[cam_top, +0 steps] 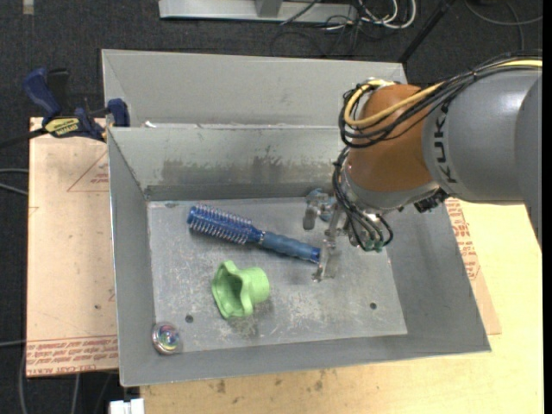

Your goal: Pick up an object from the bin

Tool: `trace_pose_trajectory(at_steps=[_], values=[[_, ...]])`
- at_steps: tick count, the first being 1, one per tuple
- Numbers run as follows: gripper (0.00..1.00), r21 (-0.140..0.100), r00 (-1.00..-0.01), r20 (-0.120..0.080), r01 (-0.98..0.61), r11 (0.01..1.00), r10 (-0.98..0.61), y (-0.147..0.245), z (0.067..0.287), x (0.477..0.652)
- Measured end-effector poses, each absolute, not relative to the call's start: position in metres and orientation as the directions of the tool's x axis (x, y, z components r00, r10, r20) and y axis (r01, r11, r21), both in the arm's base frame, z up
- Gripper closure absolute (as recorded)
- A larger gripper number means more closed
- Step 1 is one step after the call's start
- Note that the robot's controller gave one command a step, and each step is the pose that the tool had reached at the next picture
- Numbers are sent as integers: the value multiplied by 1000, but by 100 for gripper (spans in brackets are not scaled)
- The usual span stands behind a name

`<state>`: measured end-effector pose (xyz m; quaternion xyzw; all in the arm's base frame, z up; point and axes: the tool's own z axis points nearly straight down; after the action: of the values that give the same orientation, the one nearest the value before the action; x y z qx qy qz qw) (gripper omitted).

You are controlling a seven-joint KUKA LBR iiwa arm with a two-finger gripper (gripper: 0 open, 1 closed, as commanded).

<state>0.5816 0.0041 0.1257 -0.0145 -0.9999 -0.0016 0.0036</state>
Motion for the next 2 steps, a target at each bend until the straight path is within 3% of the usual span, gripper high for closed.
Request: trace_pose_trajectory(at_steps=[1, 2], values=[[100, 1, -1000, -1, 31, 1000, 31, 2, 128, 585], [0, 1, -1000, -1, 31, 1000, 31, 2, 128, 585]])
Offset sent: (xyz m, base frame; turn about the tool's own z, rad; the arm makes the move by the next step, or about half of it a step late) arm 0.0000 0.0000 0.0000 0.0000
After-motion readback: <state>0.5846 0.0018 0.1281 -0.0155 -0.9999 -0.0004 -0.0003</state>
